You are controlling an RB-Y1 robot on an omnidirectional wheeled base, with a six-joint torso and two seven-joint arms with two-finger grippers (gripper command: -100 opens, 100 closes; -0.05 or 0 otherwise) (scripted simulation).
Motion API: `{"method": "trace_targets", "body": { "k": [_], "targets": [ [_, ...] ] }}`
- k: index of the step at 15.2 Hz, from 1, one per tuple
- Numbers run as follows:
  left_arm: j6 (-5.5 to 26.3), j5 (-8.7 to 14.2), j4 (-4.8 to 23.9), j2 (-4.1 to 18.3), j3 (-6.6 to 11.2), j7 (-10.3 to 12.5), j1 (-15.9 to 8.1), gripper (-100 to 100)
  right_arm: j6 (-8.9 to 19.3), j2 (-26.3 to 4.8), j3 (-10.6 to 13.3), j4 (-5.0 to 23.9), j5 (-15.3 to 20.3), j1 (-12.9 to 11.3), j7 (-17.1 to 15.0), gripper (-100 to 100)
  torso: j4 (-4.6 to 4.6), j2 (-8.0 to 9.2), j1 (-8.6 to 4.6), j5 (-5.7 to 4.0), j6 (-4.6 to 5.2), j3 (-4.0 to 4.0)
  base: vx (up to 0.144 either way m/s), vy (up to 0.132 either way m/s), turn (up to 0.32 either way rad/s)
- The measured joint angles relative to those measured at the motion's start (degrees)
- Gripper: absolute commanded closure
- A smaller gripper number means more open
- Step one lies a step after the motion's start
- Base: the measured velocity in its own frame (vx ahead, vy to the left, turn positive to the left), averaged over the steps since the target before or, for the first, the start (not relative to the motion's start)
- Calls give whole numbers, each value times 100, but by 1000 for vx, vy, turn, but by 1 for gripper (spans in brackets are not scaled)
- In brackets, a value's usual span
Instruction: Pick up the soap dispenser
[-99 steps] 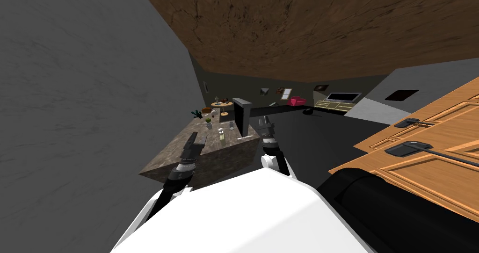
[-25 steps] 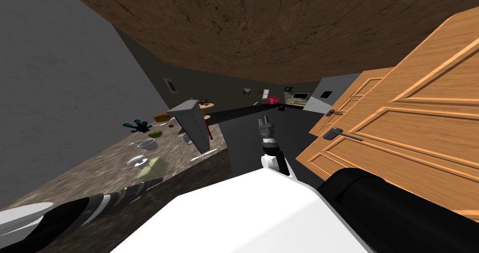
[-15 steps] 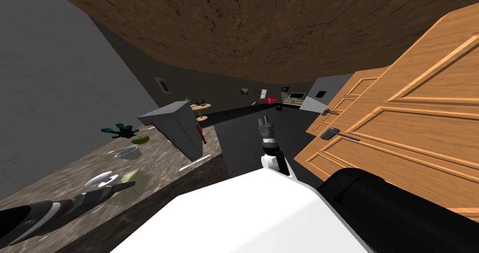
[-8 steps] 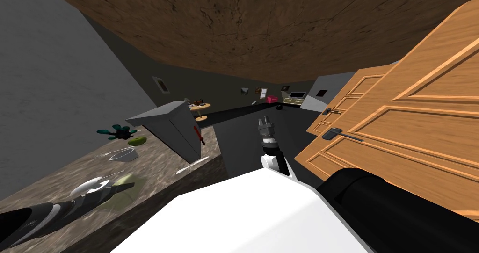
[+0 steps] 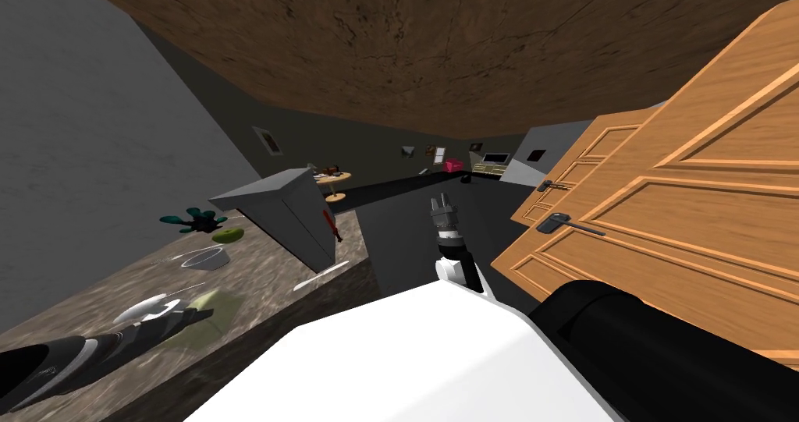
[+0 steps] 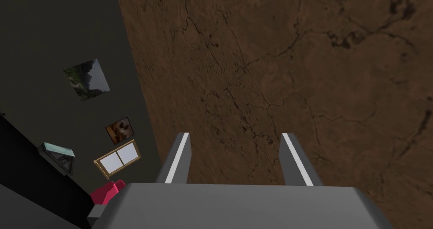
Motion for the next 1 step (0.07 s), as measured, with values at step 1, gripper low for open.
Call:
{"method": "trace_targets", "body": {
  "k": [1],
  "targets": [
    [-7, -65, -49, 58, 17, 98, -9, 100, 0, 0, 0, 0, 0, 0, 0, 0, 0, 1, -1, -2, 0, 1, 0, 0, 0]
  ]
}}
